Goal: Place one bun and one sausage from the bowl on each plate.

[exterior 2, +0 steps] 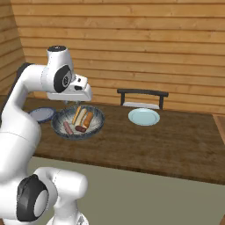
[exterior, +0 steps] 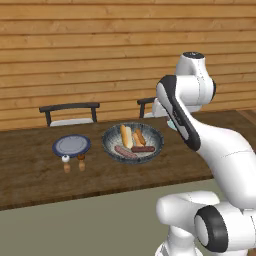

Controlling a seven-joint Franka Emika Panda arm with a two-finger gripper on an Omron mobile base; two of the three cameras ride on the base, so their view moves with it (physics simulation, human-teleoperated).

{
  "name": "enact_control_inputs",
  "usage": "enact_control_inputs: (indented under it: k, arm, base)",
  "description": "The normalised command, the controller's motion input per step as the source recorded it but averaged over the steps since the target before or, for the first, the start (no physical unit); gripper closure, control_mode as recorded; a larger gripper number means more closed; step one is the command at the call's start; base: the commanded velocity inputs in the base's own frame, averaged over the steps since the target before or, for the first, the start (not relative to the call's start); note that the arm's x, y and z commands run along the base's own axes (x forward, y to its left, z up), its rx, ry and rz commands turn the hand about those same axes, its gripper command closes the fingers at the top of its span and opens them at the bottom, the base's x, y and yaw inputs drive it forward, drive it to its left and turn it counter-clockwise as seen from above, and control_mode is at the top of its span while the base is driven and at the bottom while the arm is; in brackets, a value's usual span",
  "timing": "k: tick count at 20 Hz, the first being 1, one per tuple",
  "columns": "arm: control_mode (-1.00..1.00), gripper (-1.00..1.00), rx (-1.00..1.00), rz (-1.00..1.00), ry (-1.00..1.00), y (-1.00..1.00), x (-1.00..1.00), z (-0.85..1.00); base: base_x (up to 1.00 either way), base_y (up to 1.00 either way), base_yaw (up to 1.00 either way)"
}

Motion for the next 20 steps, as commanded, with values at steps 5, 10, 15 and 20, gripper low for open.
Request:
enact_control_inputs:
  k: [5,10,15,20]
  arm:
    - [-1.0,-1.0,0.0,-0.04,0.0,0.16,0.56,-0.08]
    - [-1.0,-1.0,-0.05,-0.05,0.12,0.28,0.82,-0.13]
    - [-1.0,-1.0,-0.01,-0.01,0.02,0.02,0.34,-0.3]
    - [-1.0,-1.0,-0.03,0.0,0.11,0.0,0.21,-0.75]
  base:
    - [0.0,0.0,0.0]
    - [0.0,0.0,0.0]
    - [0.0,0.0,0.0]
    - [0.0,0.0,0.0]
